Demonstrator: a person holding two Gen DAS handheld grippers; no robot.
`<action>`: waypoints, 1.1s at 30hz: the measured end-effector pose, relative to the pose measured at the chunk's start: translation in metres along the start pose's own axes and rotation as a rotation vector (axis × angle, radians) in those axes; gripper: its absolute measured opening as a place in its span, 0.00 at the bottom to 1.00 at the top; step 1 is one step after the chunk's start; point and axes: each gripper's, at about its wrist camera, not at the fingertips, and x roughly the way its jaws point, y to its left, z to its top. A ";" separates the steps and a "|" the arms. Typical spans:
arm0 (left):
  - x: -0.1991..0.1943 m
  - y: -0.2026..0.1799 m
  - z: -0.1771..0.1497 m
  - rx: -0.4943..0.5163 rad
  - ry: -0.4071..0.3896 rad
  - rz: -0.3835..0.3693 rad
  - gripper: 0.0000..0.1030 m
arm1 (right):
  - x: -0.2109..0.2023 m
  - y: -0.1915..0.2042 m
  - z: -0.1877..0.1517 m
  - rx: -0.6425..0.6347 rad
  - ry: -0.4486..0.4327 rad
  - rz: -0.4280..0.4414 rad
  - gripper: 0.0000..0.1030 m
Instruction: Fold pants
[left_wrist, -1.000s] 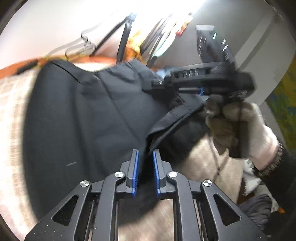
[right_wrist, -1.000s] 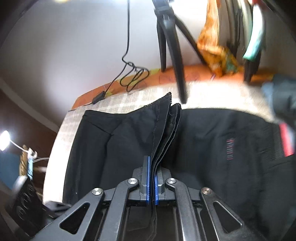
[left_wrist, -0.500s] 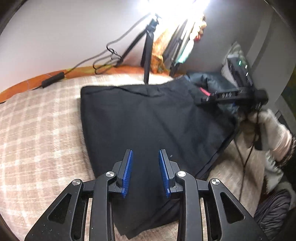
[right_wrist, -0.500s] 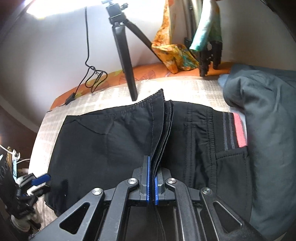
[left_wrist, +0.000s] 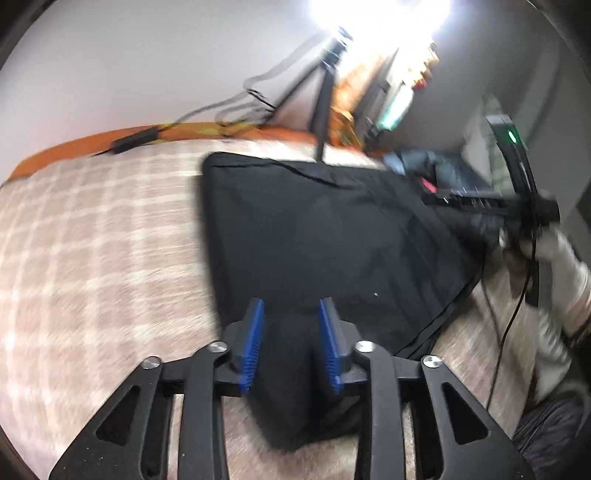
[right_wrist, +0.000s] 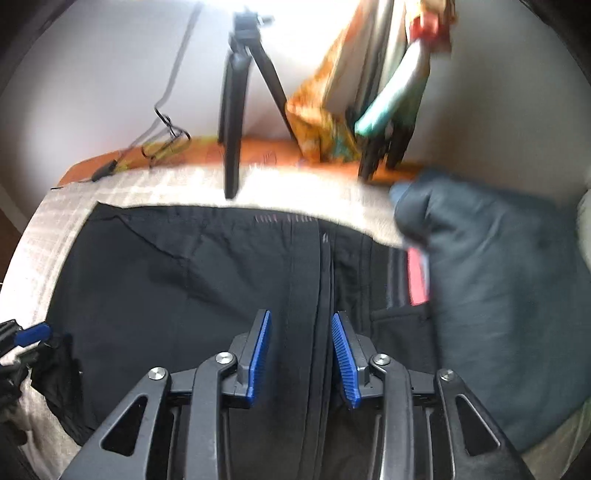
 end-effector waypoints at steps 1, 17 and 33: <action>-0.005 0.006 -0.001 -0.029 -0.012 0.009 0.52 | -0.007 0.004 0.001 0.000 -0.015 0.010 0.36; -0.001 0.042 -0.025 -0.395 -0.020 -0.216 0.44 | -0.008 0.162 0.042 -0.091 0.101 0.372 0.68; -0.010 0.014 -0.015 -0.303 -0.075 -0.252 0.32 | 0.067 0.241 0.068 -0.169 0.321 0.162 0.57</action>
